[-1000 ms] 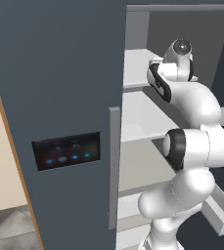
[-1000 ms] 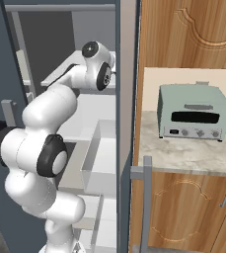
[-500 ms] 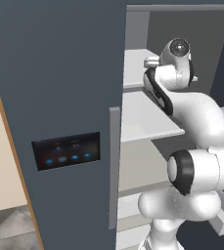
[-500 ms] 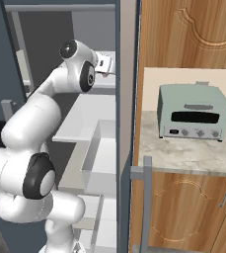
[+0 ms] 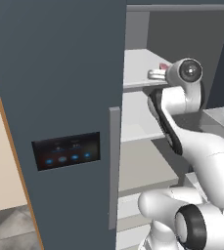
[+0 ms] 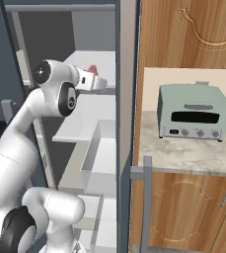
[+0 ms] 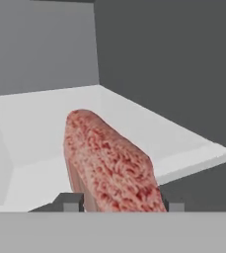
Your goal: Place one corn and one steak in each tupperware on the nearby counter, to pack two identical lunches.
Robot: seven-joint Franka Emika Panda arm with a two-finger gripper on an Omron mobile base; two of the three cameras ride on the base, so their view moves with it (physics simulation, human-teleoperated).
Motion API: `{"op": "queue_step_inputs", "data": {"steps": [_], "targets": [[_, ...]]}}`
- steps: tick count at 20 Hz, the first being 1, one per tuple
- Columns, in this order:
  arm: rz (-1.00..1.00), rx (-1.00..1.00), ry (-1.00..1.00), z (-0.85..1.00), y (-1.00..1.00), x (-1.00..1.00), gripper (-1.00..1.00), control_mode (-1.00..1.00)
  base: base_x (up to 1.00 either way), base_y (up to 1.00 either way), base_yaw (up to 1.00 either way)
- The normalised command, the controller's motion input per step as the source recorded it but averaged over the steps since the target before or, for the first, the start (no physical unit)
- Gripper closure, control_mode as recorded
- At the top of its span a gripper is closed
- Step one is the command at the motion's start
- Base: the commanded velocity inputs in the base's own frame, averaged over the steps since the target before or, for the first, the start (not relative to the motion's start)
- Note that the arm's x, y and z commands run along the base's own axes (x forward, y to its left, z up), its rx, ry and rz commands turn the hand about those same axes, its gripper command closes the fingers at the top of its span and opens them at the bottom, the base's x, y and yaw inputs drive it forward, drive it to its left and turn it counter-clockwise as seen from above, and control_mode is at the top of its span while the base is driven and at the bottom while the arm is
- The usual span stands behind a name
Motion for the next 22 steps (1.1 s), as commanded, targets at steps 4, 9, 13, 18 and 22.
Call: {"op": "queue_step_inputs", "data": {"steps": [4, 9, 13, 18, 22], "targets": [[-0.01, 0.01, -0.03, 0.29, 0.01, -1.00, 1.00, -1.00, 0.00, 0.00, 0.00], [0.00, 0.02, 0.01, 0.30, 0.00, -1.00, 1.00, -1.00, 0.00, 0.00, 0.00], [0.01, -0.03, 0.00, 0.01, 0.18, -0.89, 1.00, -1.00, 0.00, 0.00, 0.00], [0.11, -0.01, 0.02, 0.00, 0.09, -0.63, 1.00, -1.00, 0.00, 0.00, 0.00], [0.00, 0.00, 0.00, 0.00, 0.00, 0.00, 1.00, 1.00, -0.70, 0.17, 0.12]]}}
